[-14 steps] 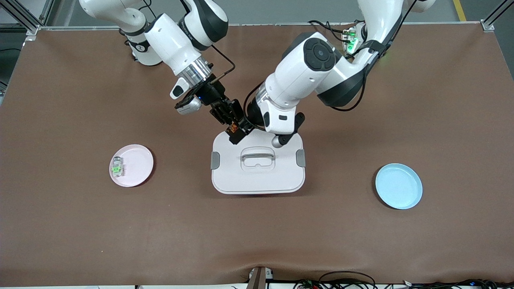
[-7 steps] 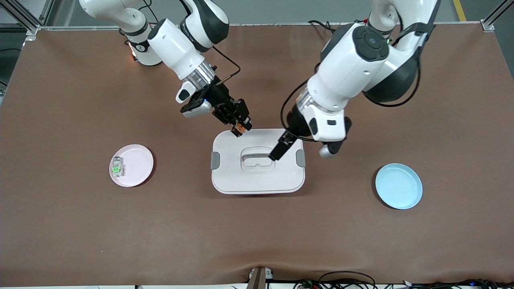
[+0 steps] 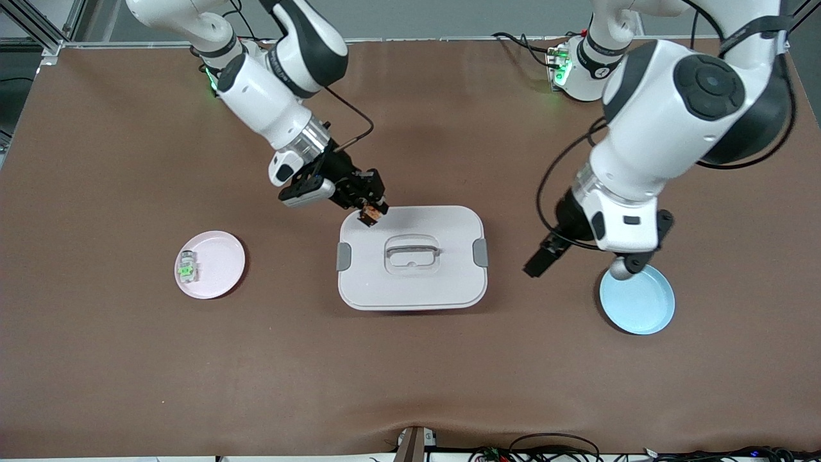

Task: Transfer orange switch to right arm and place
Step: 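Open the left gripper and withdraw it while the right gripper carries the switch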

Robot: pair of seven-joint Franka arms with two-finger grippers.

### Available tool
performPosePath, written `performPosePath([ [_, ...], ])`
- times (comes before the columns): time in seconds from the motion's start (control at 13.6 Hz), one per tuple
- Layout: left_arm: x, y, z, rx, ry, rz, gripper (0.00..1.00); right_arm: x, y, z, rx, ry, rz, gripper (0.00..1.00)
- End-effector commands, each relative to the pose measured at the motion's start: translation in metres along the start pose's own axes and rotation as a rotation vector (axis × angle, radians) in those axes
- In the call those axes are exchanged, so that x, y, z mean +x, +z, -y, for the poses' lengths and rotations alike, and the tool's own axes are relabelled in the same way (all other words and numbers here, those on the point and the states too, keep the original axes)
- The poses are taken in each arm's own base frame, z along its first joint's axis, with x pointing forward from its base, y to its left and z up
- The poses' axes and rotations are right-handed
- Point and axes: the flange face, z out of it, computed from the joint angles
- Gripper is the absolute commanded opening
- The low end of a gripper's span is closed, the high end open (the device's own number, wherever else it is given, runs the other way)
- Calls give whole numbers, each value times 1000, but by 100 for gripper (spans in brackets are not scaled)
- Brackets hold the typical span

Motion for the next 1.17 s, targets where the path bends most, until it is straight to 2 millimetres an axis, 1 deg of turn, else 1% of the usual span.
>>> performPosePath([
  [0.0,17,-15,25,96,121,-46,100,32,-12,-25,-46,-67,36,0],
  [0.07,32,-19,36,113,130,-44,100,42,-18,-35,-80,-92,57,0],
  [0.22,61,-38,59,123,141,-48,100,65,-34,-45,-133,-131,110,0],
  [0.29,78,-44,73,140,180,-39,100,78,-45,-48,-166,-160,135,0],
  [0.44,96,-56,96,172,275,-12,100,103,-70,-50,-255,-235,186,0],
  [0.51,101,-64,107,189,294,2,100,111,-80,-53,-305,-296,213,0],
  [0.59,104,-66,114,205,300,16,100,114,-85,-61,-343,-353,255,0],
  [0.66,114,-72,125,214,307,22,100,117,-91,-69,-352,-407,291,0],
  [0.73,116,-74,131,227,355,44,100,122,-102,-80,-349,-458,306,0],
  [0.81,113,-80,136,242,402,63,100,126,-112,-87,-349,-499,318,0],
  [0.95,107,-95,144,253,419,78,100,133,-132,-104,-347,-558,355,0],
  [1.03,107,-104,150,257,415,79,100,135,-139,-113,-351,-603,371,0],
  [1.1,107,-109,153,255,414,78,100,136,-144,-122,-366,-655,388,0],
])
